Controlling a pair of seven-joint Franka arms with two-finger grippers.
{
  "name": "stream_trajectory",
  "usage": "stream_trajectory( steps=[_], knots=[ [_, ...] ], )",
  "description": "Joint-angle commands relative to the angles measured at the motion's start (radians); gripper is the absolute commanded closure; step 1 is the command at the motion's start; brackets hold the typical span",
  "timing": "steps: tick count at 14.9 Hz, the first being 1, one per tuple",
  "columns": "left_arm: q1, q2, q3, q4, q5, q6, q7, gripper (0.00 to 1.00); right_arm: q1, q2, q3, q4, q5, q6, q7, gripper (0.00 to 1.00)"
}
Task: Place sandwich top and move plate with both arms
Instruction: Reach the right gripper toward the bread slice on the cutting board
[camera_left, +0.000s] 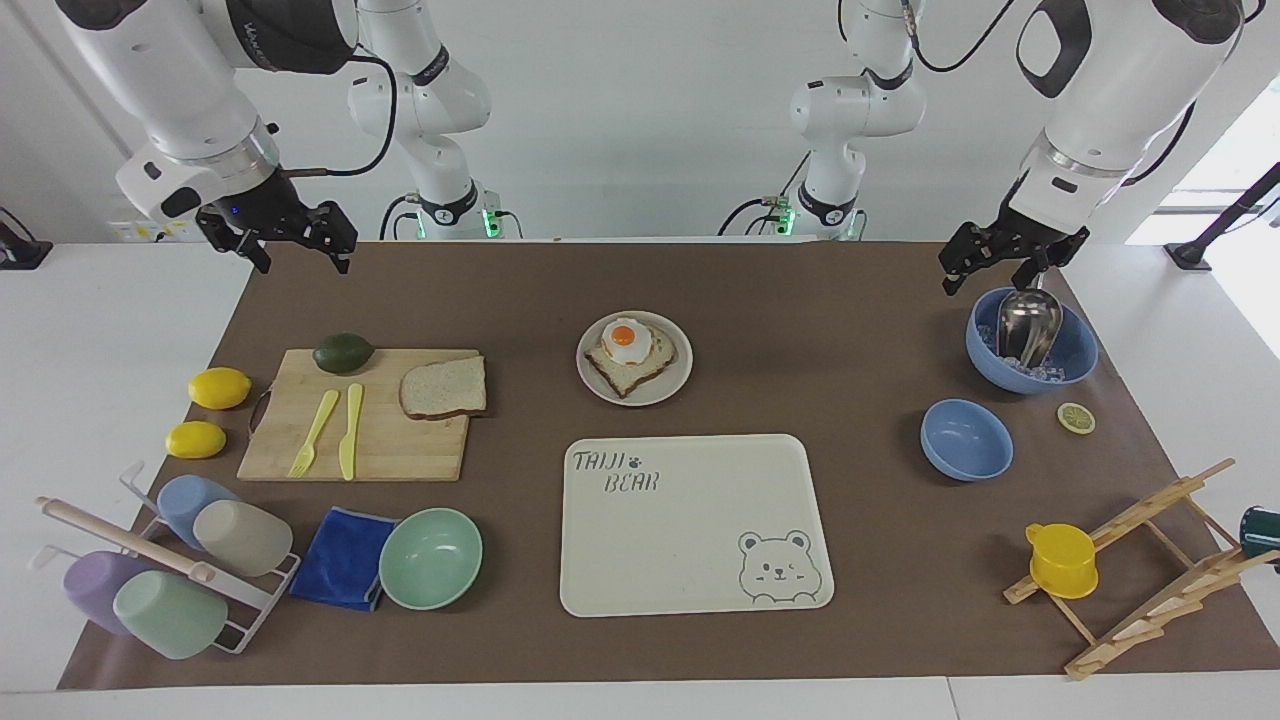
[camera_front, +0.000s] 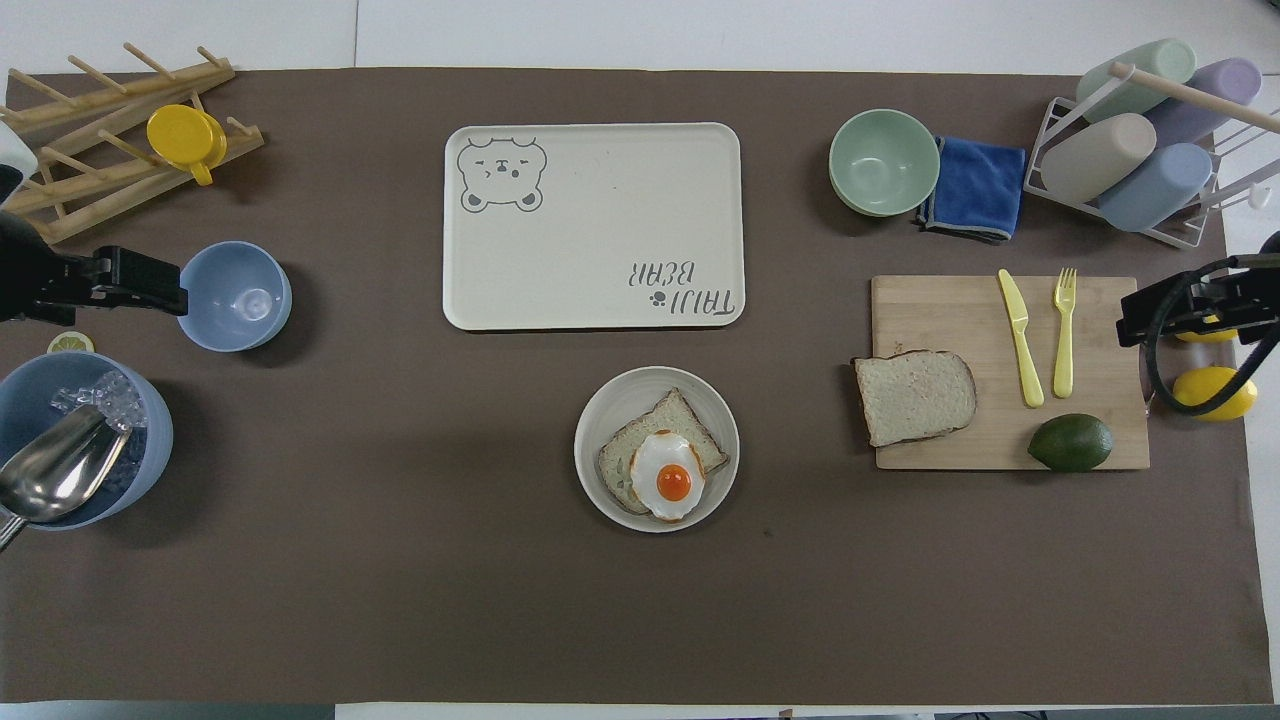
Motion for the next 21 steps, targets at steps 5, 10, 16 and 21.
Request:
stream_trajectory(
  steps=[5,10,16,21],
  knots=[
    [0.006,-0.006,-0.004,-0.003,0.000,-0.006,-0.007,0.00,-0.014,-0.012,0.007,-0.003,-0.020,-0.029,-0.009,0.00],
    [0.006,-0.006,-0.006,-0.003,0.000,-0.006,-0.007,0.00,-0.006,-0.020,0.004,-0.012,-0.023,-0.032,-0.008,0.00],
    [0.006,-0.006,-0.006,-0.003,0.000,-0.006,-0.007,0.00,-0.002,-0.071,0.004,-0.131,-0.053,0.070,-0.012,0.00],
    [0.008,-0.006,-0.004,-0.003,0.000,-0.006,-0.007,0.00,0.185,-0.040,0.021,-0.308,-0.229,0.272,0.193,0.00]
  ],
)
